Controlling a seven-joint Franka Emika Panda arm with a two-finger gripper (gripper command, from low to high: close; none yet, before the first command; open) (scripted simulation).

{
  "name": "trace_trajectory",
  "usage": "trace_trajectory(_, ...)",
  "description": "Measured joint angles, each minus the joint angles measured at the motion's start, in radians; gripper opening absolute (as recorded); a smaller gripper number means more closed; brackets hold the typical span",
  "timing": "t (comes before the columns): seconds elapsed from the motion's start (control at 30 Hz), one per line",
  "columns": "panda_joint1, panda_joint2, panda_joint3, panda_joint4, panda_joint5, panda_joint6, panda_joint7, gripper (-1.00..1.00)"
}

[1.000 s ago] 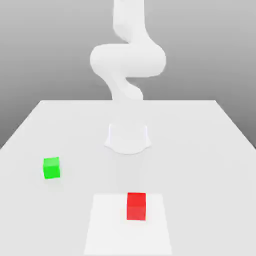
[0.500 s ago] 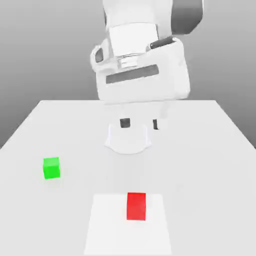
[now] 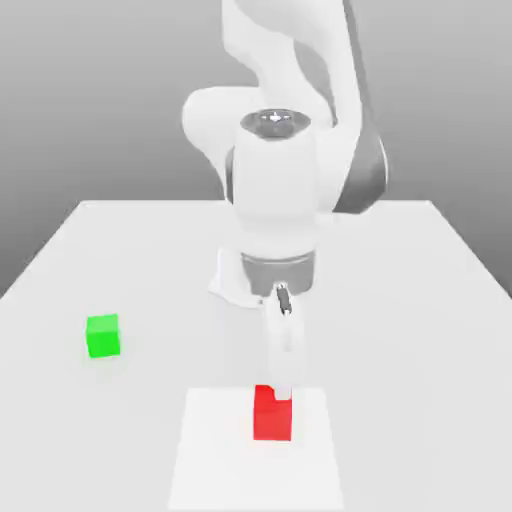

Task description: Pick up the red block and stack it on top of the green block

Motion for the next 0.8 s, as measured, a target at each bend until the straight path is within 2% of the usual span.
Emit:
trace_trajectory(0.1, 0.004, 0.085, -0.024, 0.008, -0.093, 0.069, 0.082, 0.0)
trace_trajectory(0.23, 0.062, 0.206, -0.108, 0.026, -0.209, 0.167, 0.17, 0.0)
trace_trajectory(0.27, 0.082, 0.234, -0.133, 0.03, -0.227, 0.19, 0.185, -1.0)
trace_trajectory(0.5, 0.088, 0.239, -0.139, 0.031, -0.23, 0.197, 0.187, -1.0)
trace_trajectory(0.7, 0.06, 0.077, -0.072, 0.006, -0.074, 0.066, 0.072, -1.0)
trace_trajectory(0.8, 0.082, -0.006, -0.082, -0.011, -0.013, -0.001, 0.026, -1.0)
